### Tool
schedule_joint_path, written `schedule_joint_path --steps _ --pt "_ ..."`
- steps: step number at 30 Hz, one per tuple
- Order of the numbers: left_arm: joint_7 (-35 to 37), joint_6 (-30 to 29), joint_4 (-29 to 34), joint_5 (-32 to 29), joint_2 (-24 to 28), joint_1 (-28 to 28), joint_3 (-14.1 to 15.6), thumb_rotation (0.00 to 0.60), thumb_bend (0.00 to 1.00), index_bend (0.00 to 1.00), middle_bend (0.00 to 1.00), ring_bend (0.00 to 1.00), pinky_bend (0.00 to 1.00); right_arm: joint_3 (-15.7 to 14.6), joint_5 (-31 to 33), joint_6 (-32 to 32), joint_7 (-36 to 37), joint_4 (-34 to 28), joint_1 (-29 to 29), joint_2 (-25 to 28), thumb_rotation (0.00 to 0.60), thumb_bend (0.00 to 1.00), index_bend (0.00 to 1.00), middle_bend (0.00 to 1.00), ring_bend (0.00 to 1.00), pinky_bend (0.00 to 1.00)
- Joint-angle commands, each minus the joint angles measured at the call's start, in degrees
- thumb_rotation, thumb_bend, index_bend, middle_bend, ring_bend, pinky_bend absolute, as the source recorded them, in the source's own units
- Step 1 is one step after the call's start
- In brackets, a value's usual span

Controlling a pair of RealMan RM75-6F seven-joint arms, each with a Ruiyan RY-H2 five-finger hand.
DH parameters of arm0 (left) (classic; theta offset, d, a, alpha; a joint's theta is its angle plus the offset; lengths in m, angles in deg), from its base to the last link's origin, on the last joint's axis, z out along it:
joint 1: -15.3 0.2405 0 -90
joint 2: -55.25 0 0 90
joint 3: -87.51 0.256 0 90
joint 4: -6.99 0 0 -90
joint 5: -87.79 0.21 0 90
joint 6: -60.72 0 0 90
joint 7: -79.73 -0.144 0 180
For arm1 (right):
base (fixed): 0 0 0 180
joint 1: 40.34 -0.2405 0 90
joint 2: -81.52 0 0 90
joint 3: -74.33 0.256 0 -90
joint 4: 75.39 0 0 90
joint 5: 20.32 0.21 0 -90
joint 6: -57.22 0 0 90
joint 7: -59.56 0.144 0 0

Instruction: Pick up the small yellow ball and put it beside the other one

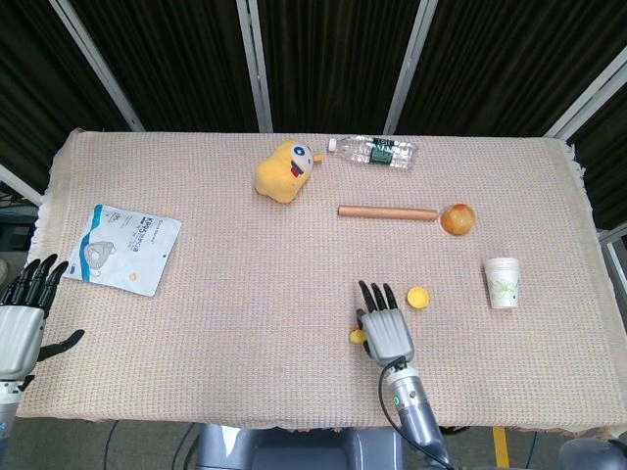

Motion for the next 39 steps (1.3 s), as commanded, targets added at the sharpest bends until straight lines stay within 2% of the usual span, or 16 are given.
schedule_joint_path --steps 1,6,13,24,39 --pt "0.05 -0.04 -0.03 -0.01 -0.02 0.0 -0.03 0.6 0.0 0.0 0.0 0.0 0.18 1.02 -0.05 0.07 -0.42 -0.36 -0.61 0.6 0.6 0.22 0.52 0.0 0.0 0.0" --pt "0.24 -0.02 -0.11 -0.02 -0.04 0.04 0.03 0.6 0.0 0.0 0.0 0.0 0.18 2.74 0.22 0.19 -0.66 -1.21 -1.32 2.12 0.6 0.22 0.52 0.0 0.0 0.0" --pt "-0.2 -0.32 0.0 0.51 0.0 0.08 0.18 0.6 0.0 0.0 0.0 0.0 0.18 3.64 0.78 -0.17 -0.05 -1.35 -1.62 5.23 0.6 0.22 0.52 0.0 0.0 0.0" --pt "-0.62 -0.51 0.38 0.81 0.09 0.19 0.35 0.6 0.0 0.0 0.0 0.0 0.18 5.05 1.17 -1.39 5.08 0.96 -1.99 8.99 0.6 0.22 0.52 0.0 0.0 0.0" --pt "-1.36 -0.51 1.03 0.7 0.31 0.28 0.32 0.6 0.0 0.0 0.0 0.0 0.18 4.72 2.13 -2.08 10.54 3.7 -1.37 11.79 0.6 0.22 0.52 0.0 0.0 0.0"
